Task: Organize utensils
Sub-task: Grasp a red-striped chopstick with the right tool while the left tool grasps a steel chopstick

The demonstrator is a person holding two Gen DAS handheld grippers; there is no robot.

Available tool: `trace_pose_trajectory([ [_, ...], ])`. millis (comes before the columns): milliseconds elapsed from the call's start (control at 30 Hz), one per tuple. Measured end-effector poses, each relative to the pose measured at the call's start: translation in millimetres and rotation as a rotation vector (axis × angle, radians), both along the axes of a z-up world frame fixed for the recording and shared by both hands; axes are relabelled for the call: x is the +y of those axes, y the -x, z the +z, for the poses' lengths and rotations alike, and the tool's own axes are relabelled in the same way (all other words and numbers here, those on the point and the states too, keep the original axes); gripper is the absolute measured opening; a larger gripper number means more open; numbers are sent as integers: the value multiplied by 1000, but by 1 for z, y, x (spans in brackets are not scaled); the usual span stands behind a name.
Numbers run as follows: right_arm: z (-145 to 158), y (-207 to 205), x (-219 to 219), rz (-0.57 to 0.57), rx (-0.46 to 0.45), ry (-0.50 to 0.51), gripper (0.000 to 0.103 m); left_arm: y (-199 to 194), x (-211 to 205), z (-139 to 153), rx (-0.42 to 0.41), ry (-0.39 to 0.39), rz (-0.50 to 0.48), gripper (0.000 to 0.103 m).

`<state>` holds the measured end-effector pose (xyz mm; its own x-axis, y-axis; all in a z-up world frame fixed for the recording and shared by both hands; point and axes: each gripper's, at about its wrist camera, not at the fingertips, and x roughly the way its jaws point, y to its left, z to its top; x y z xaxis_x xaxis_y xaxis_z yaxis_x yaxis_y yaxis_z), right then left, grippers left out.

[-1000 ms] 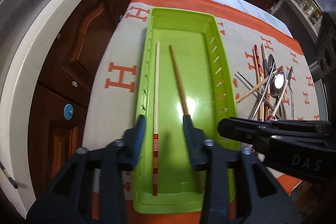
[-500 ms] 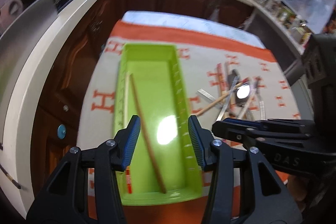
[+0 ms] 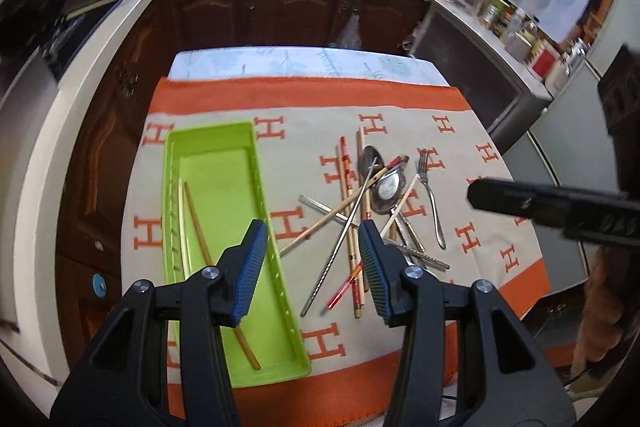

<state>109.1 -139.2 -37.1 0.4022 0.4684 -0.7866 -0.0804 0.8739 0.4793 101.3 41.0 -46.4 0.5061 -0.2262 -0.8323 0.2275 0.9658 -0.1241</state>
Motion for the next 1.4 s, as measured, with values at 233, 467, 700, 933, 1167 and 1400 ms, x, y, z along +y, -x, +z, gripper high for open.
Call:
trace_pose_trajectory([
  [233, 3, -4, -16, -15, -1, -47, 36, -8, -34, 17, -46, -26, -77, 44],
  [467, -56, -16, -30, -49, 117, -142, 36, -37, -53, -30, 106, -43, -110, 44],
  [700, -133, -28, -41, -101, 266, -239, 36, -55, -58, -99, 242, -68, -122, 44],
  [933, -183, -41, -47, -139, 371, -360, 27, -70, -66, -139, 322, -91, -149, 27],
  [1167, -202, -50, -41, -139, 398, -424, 23, -74, -69, -155, 364, -98, -156, 21],
  [1400, -215, -53, -37, -160, 424, -448, 21, -81, -72, -167, 396, -109, -157, 21],
])
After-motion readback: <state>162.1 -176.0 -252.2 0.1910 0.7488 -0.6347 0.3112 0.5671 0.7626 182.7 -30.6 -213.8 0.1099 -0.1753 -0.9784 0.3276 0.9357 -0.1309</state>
